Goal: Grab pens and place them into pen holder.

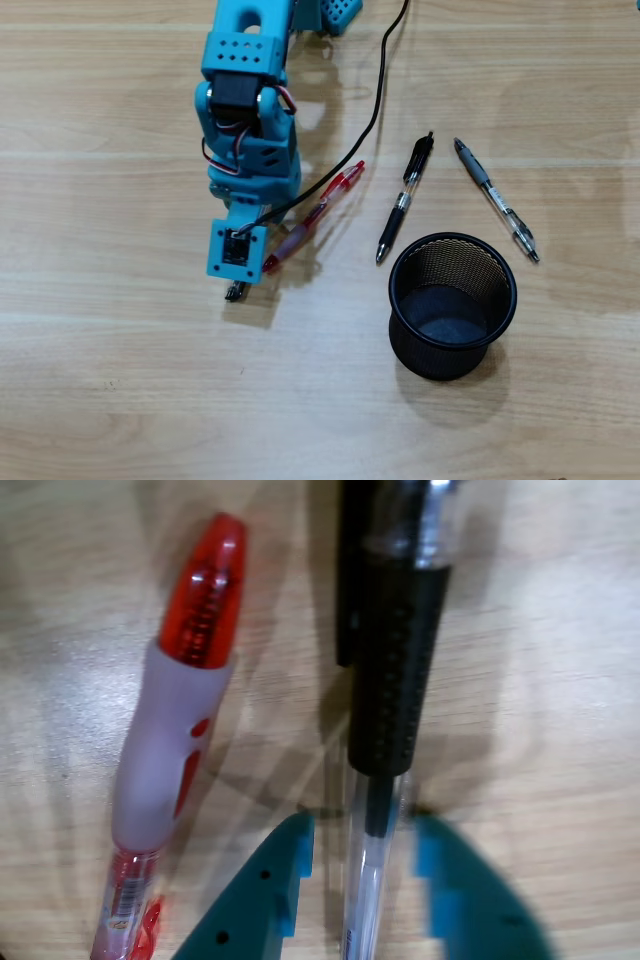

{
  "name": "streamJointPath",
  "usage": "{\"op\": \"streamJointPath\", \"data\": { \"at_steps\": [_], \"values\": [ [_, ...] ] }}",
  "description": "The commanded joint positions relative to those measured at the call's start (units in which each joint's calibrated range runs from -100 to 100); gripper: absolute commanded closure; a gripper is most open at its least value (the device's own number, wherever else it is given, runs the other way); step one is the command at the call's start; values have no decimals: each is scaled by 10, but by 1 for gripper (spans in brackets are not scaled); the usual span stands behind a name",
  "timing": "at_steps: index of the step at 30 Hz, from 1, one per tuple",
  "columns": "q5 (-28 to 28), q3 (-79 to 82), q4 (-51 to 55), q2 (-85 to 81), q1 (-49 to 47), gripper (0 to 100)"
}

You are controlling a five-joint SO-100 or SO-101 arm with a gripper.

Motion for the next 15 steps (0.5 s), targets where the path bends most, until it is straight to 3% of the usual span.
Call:
{"op": "streamJointPath", "data": {
  "at_steps": [1,15],
  "values": [
    [3,-6,-2,-1,0,98],
    [26,-6,0,-172,1,98]
  ]
}}
